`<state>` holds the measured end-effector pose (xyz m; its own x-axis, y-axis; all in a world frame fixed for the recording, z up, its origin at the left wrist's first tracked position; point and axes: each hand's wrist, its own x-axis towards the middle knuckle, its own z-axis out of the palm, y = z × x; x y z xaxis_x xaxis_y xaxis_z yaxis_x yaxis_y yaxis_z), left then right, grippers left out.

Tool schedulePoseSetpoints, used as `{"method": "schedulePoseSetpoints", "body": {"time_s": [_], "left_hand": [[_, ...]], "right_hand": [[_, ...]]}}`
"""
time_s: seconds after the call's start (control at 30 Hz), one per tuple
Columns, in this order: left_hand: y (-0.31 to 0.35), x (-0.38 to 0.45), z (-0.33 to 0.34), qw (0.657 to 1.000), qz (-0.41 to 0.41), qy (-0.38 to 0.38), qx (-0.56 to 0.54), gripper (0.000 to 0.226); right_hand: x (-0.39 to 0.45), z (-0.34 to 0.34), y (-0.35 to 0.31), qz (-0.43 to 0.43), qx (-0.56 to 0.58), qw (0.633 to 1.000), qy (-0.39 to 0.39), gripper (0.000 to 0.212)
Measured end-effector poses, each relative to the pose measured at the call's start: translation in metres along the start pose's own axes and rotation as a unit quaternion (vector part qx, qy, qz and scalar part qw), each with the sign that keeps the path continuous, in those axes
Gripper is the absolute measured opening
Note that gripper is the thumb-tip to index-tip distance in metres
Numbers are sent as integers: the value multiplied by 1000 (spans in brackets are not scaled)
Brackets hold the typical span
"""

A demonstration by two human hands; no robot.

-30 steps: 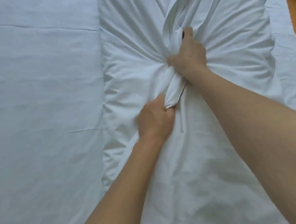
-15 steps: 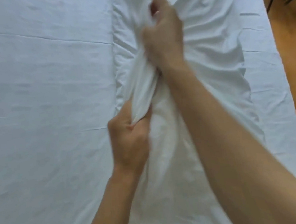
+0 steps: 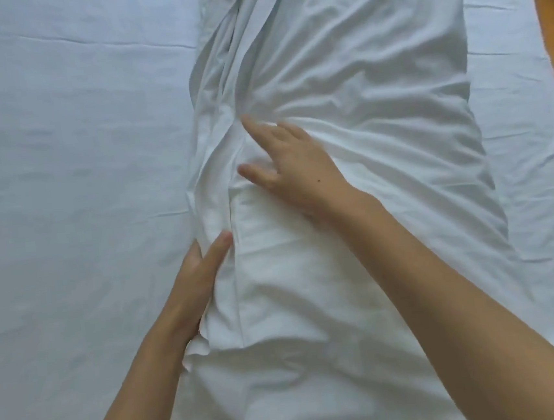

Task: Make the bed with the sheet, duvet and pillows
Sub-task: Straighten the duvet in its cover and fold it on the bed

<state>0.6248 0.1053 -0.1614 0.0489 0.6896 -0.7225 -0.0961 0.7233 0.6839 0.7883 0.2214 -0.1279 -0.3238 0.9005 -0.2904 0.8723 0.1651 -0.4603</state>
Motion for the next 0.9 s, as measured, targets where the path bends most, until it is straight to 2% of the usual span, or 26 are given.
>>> {"method": "schedulePoseSetpoints", "body": {"time_s": [0.1, 0.2, 0.27, 0.3, 0.37, 0.47, 0.53, 0.6, 0.7, 0.83, 0.9], "left_hand": [[-15, -24, -16, 995, -46, -76, -37, 41], [-27, -45, -16, 996, -41, -80, -8, 32], [-33, -60, -10, 996, -27, -75, 24, 17], [-36, -68, -5, 996, -17, -82, 22, 22], [-45, -88, 4, 994, -56, -93, -25, 32], [-69, -124, 7, 989, -68, -97, -88, 48], [-90, -145, 2, 985, -65, -127, -101, 62], [-117, -160, -4, 993, -14, -114, -30, 82], [-149, -173, 1, 990, 49, -39, 127, 82], [-186, -192, 4, 976, 24, 15, 215, 84], [-206, -209, 4, 967, 13, 34, 251, 87]], "right_hand": [[-56, 7, 27, 58, -14, 996, 68, 58], [-98, 41, 32, 80, -35, 996, 26, 63], [-108, 55, 29, 78, -23, 997, 18, 64], [-111, 58, 27, 78, -15, 997, 18, 64], [-117, 61, 23, 74, -8, 997, 21, 65], [-136, 71, 8, 65, 18, 998, 12, 56], [-159, 83, -5, 48, 24, 999, 7, 62], [-188, 103, -18, 17, -2, 1000, 6, 75], [-234, 142, -33, -31, -47, 998, -4, 73], [-282, 169, -37, -63, -127, 989, -28, 67], [-300, 172, -38, -75, -114, 990, -38, 63]]}}
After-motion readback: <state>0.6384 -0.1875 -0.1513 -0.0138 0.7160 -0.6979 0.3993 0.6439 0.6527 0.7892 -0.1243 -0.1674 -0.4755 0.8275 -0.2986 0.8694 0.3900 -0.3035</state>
